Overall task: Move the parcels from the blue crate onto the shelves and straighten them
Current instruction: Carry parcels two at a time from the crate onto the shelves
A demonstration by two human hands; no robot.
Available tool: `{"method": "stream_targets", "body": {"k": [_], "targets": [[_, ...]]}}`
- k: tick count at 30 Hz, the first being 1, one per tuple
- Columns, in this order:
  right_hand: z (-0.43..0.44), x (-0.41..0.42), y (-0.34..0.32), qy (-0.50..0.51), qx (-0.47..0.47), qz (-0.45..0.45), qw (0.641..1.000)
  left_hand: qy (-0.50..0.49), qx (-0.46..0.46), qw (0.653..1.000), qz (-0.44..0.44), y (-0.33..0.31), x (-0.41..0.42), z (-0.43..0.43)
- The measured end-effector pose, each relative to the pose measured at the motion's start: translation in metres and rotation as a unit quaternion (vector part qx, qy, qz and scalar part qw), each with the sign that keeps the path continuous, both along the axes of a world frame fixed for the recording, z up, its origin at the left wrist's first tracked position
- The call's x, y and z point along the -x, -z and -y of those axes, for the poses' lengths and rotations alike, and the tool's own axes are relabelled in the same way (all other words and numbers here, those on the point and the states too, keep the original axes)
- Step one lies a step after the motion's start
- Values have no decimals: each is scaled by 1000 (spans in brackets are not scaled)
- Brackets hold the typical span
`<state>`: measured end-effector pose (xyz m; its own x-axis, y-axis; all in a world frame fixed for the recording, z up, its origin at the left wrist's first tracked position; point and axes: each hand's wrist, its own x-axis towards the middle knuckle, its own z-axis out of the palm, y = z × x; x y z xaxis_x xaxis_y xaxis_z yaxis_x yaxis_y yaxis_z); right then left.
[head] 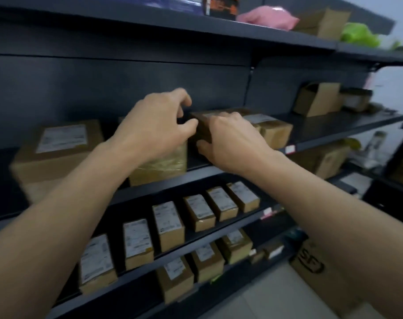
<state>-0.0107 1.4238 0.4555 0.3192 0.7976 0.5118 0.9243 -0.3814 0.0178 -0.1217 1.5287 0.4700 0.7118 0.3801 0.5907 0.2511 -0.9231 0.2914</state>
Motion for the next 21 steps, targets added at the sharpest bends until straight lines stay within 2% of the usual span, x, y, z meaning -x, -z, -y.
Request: {"method": "stream_targets", "body": {"k": [6,10,16,21], "targets": [[130,-38,-5,128,-6,67,989,95,-148,984,-22,-14,-69,118],[239,-62,-4,222,-12,103,969,170,-217,961,6,-13,-115,219],[442,-88,0,367,18,104,924,311,-234,918,76,-3,-181,423],[601,-97,15,519,34,64,852,399,-213,887,93,16,-228,578]]}}
